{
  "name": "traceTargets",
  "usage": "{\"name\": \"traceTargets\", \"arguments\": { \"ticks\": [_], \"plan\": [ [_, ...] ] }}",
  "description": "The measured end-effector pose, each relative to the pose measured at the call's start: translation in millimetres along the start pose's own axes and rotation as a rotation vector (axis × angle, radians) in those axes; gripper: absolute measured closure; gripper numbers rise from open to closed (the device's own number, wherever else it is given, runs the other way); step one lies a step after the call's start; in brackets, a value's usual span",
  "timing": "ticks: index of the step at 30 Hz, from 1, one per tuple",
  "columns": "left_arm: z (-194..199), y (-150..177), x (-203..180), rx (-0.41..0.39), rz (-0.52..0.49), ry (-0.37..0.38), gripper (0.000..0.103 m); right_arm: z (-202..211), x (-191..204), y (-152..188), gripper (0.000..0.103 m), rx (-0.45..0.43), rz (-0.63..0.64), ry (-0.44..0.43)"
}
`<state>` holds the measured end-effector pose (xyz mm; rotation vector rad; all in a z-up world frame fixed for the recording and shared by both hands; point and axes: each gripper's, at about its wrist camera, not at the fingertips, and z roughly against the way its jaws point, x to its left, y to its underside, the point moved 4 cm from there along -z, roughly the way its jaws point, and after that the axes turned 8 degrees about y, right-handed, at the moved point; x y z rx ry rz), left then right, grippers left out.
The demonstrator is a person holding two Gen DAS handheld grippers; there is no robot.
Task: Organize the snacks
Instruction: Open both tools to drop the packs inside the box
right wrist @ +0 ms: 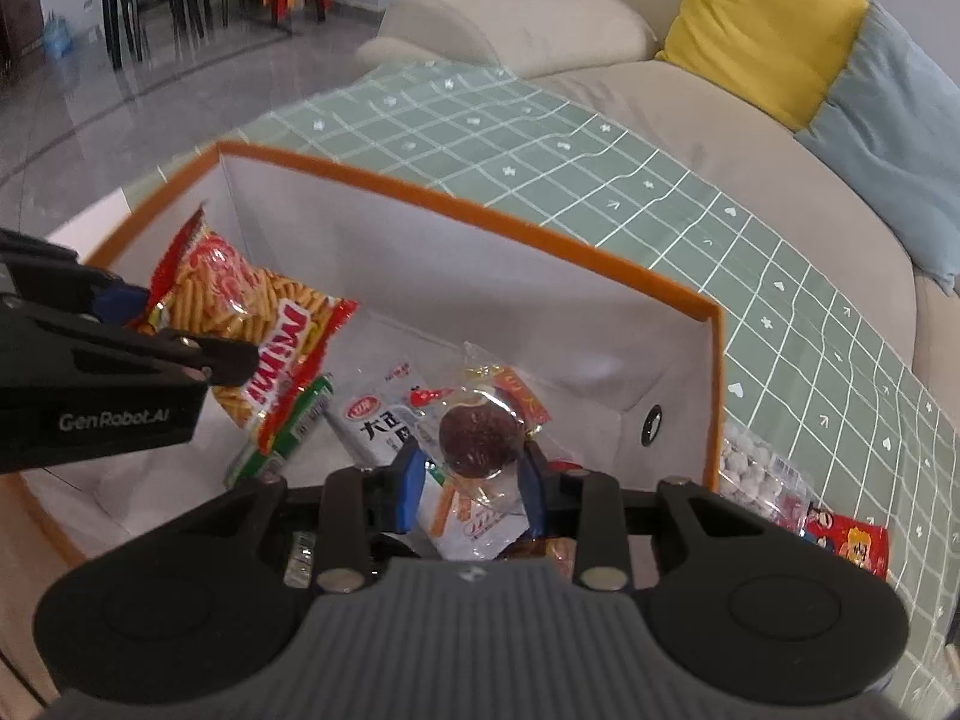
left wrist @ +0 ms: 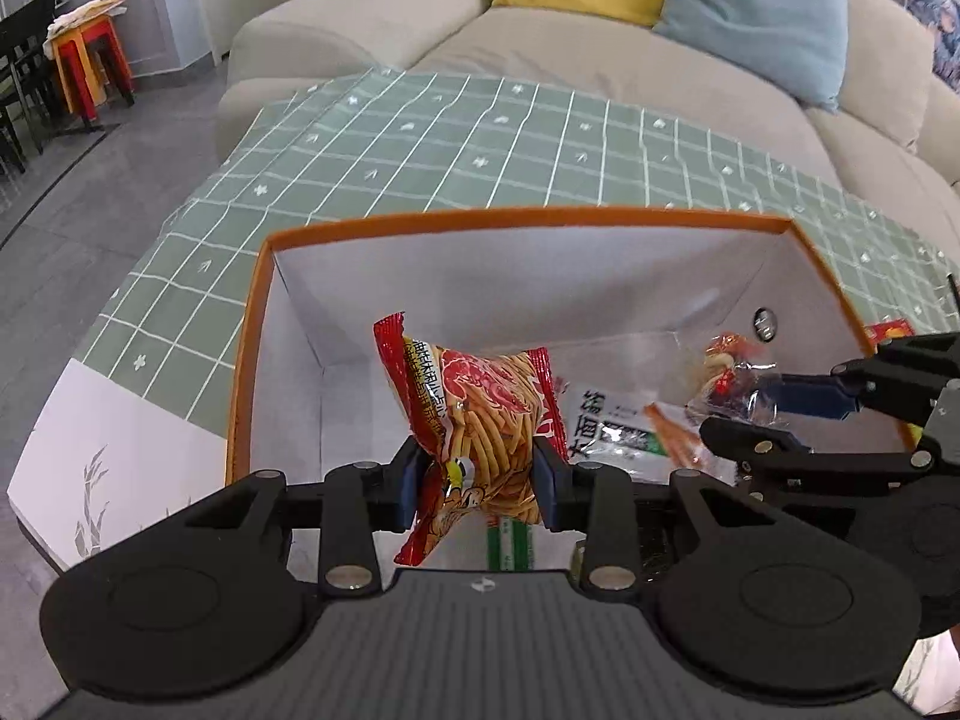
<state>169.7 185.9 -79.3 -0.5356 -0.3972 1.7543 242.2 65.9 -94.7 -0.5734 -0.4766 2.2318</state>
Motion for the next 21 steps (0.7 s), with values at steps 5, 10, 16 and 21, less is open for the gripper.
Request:
{"name": "traceTargets", "arguments": {
  "ticks": [5, 10, 16, 21],
  "plan": [
    [-10, 2, 2, 0.049, -0.012, -0.047, 0.061, -18, 6, 1, 0.072, 0.045, 0.032, 0.019],
    [-19, 4, 4, 0.091, -0.019, -0.073, 0.061, -34, 10, 3, 0.072, 0.084, 0.052, 0.032],
    [-23, 7, 6, 0.108, -0.009, -0.085, 0.056, -39, 13, 3, 0.071, 0.097, 0.066, 0.036],
    [-19, 7, 4, 0.100, -0.015, -0.087, 0.041, -38, 14, 3, 0.060, 0.095, 0.061, 0.047]
  ]
}}
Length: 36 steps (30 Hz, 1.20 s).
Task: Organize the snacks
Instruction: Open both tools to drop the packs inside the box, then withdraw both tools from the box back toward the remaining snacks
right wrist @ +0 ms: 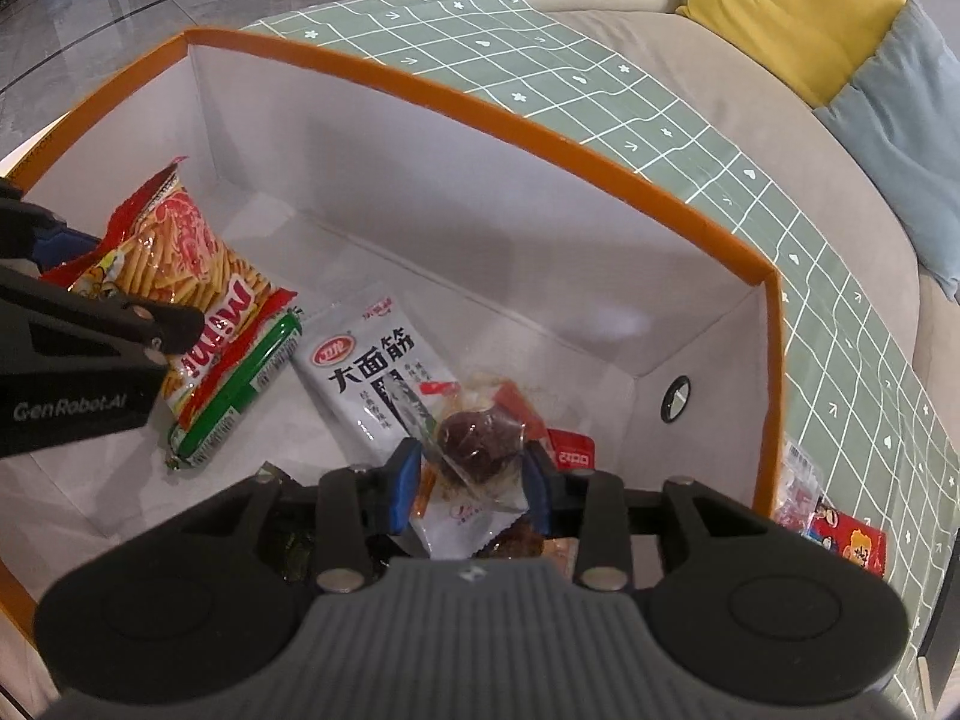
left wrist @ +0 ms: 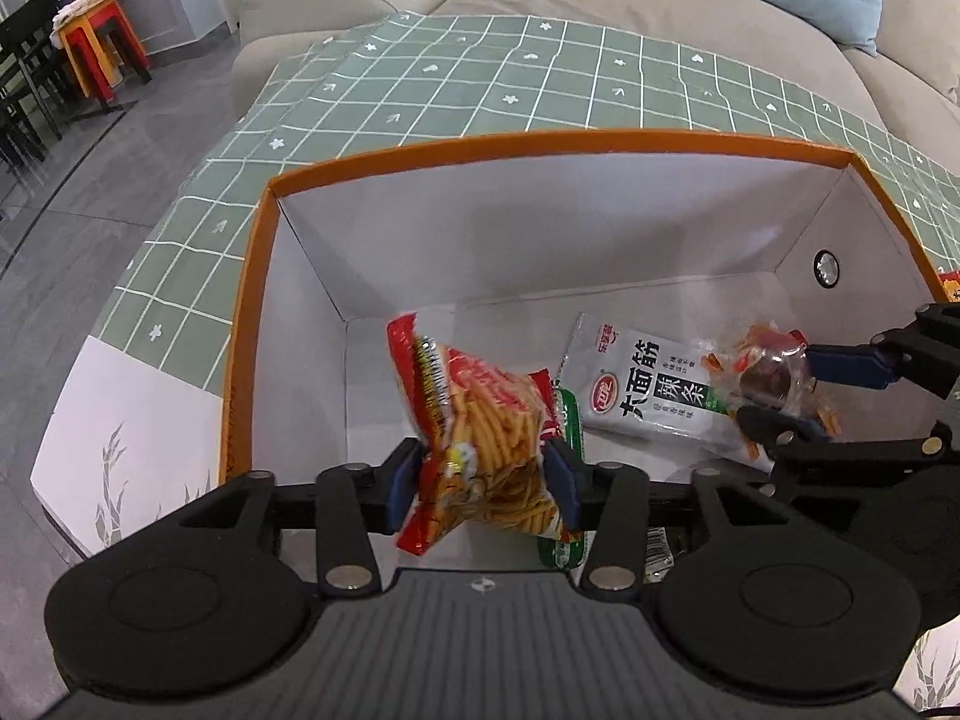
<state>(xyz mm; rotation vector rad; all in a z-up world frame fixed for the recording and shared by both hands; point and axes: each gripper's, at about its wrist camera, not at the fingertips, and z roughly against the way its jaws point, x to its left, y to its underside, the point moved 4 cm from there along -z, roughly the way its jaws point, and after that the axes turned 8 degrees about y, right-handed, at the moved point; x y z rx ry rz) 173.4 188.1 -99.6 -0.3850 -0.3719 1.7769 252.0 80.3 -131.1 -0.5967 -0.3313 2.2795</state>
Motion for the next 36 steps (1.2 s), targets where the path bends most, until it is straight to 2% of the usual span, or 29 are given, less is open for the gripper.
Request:
{"name": "traceTargets", "arguments": {
  "ticks": [5, 10, 17, 24, 30, 36],
  "plan": [
    [13, -3, -3, -0.042, -0.003, 0.013, 0.032, 11, -3, 1, 0.053, -0.018, -0.016, -0.003],
    [43, -6, -7, -0.182, 0.007, 0.050, 0.028, 36, -14, 1, 0.041, -0.082, -0.043, -0.003],
    [85, -9, -25, -0.370, 0.009, 0.130, 0.028, 81, -45, 15, 0.037, -0.218, -0.173, 0.028],
    [108, -3, -58, -0.471, -0.028, 0.232, 0.028, 121, -82, 48, 0.034, -0.330, -0.291, 0.059],
    [114, 7, -88, -0.483, -0.048, 0.338, 0.028, 142, -113, 91, 0.032, -0.379, -0.388, 0.080],
    [105, 24, -138, -0.420, -0.176, 0.373, 0.027, 148, -137, 136, 0.028, -0.380, -0.471, 0.098]
  ]
}}
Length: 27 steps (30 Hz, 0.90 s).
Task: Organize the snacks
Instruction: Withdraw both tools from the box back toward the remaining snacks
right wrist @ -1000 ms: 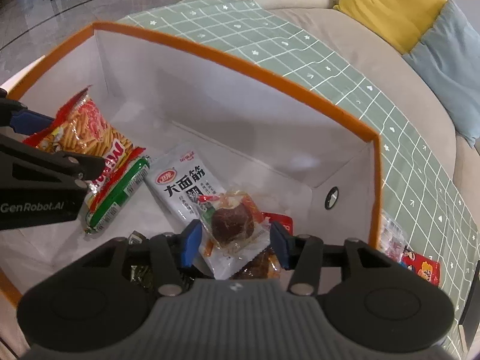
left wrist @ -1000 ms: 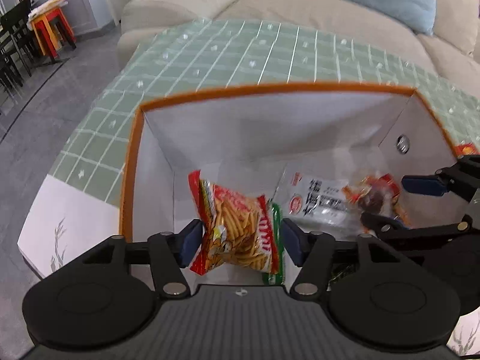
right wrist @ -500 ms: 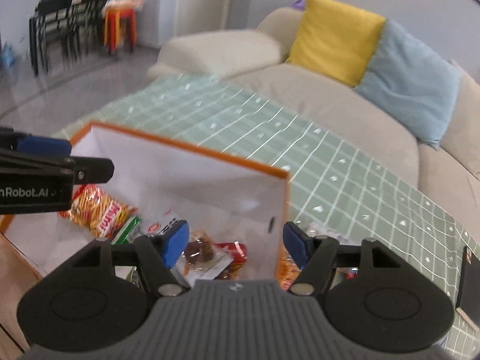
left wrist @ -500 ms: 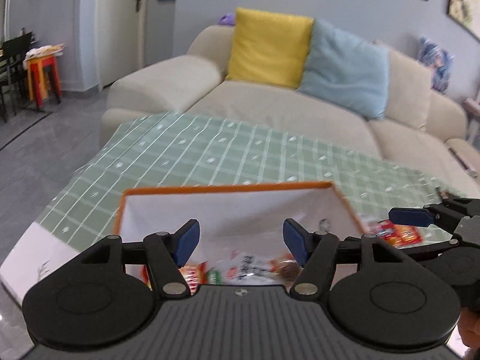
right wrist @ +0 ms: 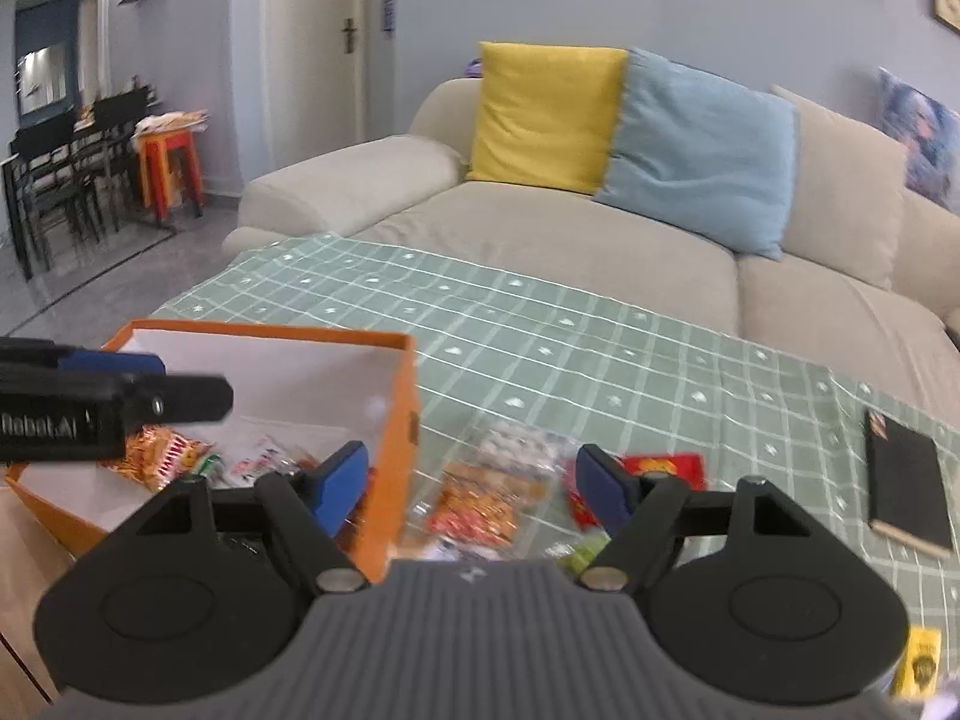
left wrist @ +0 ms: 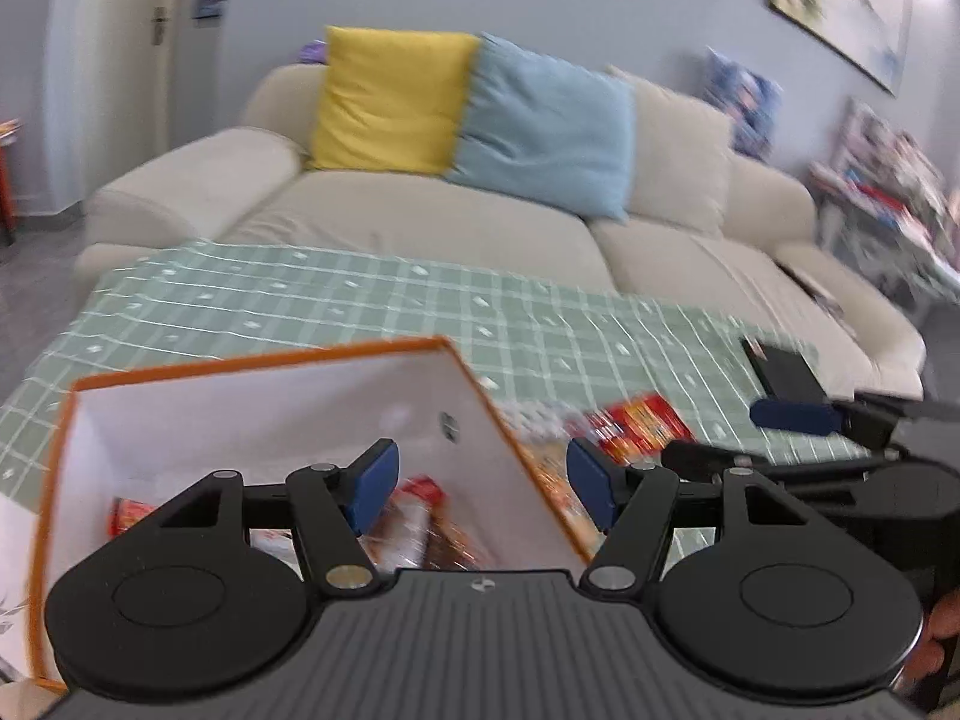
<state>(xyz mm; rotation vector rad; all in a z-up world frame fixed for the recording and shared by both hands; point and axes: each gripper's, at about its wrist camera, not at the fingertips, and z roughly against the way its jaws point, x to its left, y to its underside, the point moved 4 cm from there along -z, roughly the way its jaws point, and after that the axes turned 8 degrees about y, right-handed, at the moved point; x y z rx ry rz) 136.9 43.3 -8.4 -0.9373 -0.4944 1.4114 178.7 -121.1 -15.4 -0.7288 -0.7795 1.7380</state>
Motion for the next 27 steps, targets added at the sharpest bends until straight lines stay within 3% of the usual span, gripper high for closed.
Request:
{"name": "traceTargets", "arguments": {
  "ticks": [9, 16, 20, 27],
  "plan": [
    [-35, 22, -54, 0.130, -0.128, 0.080, 0.027, -9, -51, 51, 0.028, 0.102, -0.078, 0.059],
    [-57, 22, -73, 0.188, -0.232, 0.107, 0.028, -27, -78, 77, 0.028, 0.147, -0.159, 0.032],
    [-75, 17, -74, 0.260, -0.254, 0.127, 0.028, -39, -87, 80, 0.028, 0.158, -0.182, 0.018],
    [-112, -1, -75, 0.414, -0.342, 0.068, 0.029, -68, -86, 71, 0.028, 0.178, -0.036, -0.008]
  ]
}}
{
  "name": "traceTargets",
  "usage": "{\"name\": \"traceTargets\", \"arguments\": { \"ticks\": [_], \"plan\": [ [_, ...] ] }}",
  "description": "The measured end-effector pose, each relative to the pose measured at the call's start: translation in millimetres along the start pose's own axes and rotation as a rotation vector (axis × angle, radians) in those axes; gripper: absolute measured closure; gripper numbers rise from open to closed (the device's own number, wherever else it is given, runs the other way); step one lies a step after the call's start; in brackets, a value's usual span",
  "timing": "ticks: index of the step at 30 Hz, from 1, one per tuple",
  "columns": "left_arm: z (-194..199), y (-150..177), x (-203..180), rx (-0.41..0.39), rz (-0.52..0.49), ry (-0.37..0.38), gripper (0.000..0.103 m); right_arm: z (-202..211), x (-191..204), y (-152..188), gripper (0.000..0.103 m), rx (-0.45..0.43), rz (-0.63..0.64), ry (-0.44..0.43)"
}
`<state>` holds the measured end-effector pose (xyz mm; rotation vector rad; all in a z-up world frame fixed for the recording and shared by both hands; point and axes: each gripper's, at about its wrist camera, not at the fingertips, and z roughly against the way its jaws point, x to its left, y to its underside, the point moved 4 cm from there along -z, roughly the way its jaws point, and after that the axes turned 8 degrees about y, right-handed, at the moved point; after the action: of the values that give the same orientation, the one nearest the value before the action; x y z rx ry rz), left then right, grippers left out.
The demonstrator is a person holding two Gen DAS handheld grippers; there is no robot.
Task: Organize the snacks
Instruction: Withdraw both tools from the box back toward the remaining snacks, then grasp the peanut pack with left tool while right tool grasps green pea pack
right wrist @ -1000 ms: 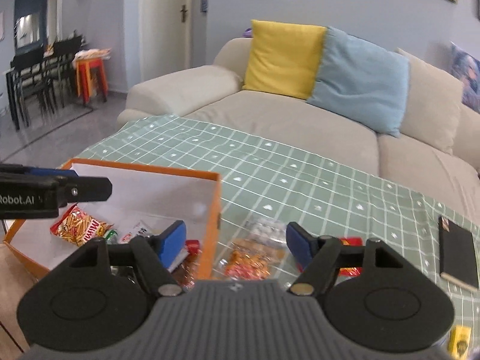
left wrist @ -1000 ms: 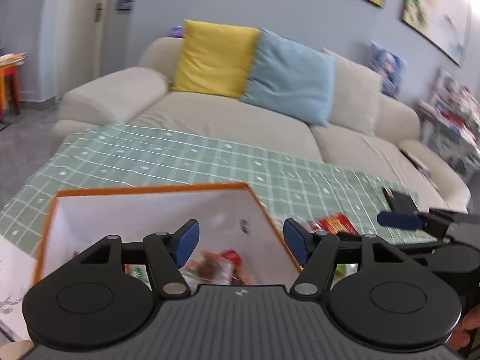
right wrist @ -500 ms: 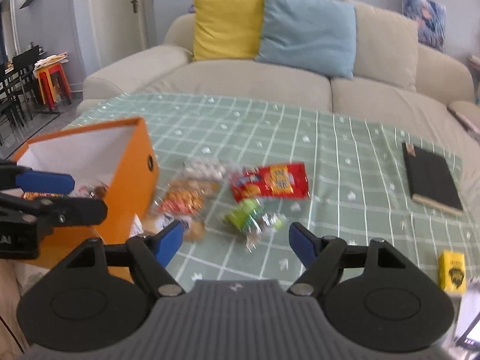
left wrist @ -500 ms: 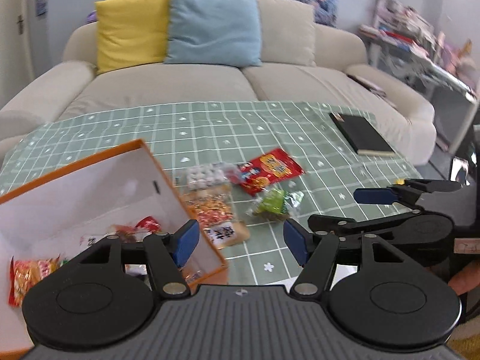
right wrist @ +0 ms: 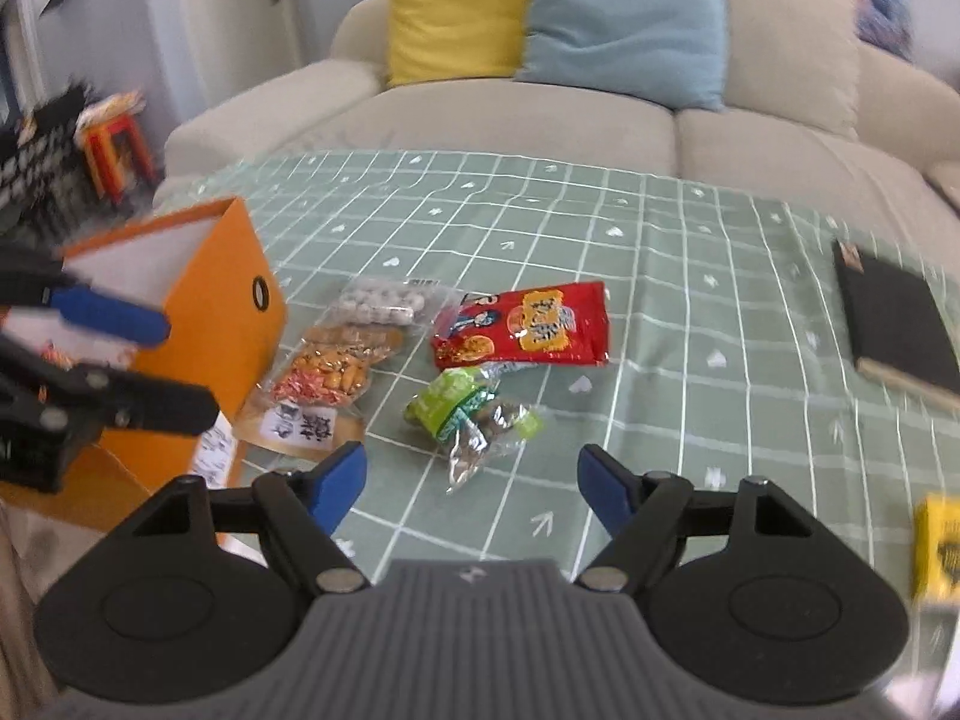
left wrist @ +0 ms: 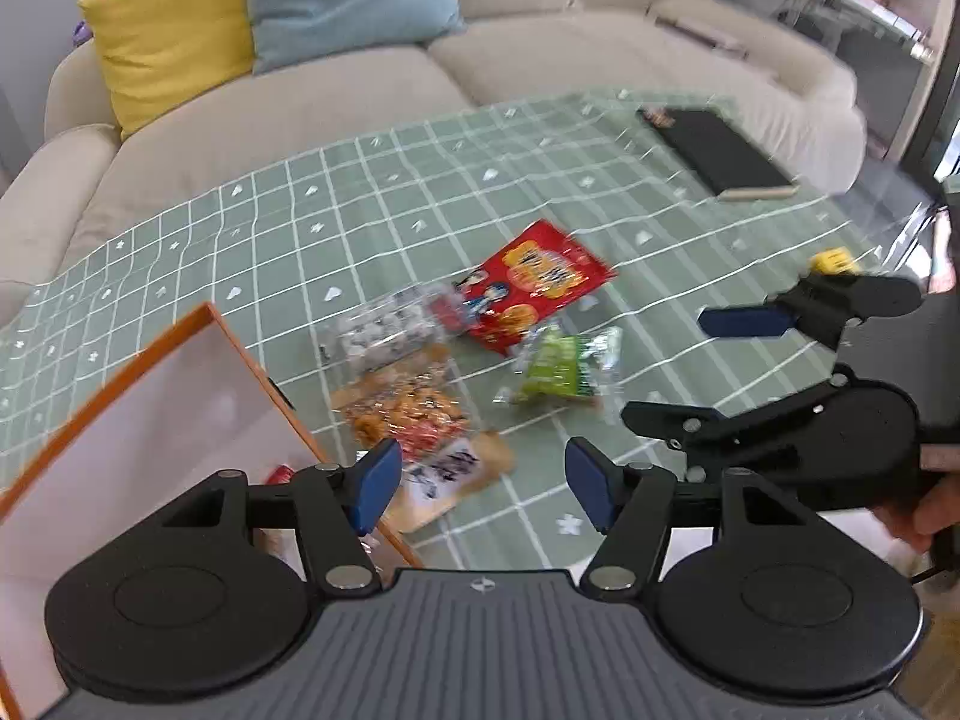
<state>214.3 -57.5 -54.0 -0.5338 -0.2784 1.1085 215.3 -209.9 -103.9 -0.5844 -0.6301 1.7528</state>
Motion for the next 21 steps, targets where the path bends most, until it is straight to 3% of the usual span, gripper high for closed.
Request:
{"name": "traceTargets", "arguments": {
  "ticks": [5, 14, 18, 21],
  "plan": [
    [-30, -24, 13, 0.133, 0.056, -0.011, 0.029, -25, 3, -9, 0.029, -0.010, 0.095, -0.030],
    [-83, -45, 35, 0.247, 0.244, -0.119, 0.030, -63, 0, -17, 0.035, -0.016, 0.108, -0.083],
    [-99, -55, 33, 0.273, 0.247, -0.200, 0.025, -74, -4, -17, 0.035, 0.002, 0.080, -0.107],
    [-114, -61, 30, 0.302, 0.229, -0.214, 0.025, -79, -4, -16, 0.039, 0.001, 0.089, -0.116]
  ]
}}
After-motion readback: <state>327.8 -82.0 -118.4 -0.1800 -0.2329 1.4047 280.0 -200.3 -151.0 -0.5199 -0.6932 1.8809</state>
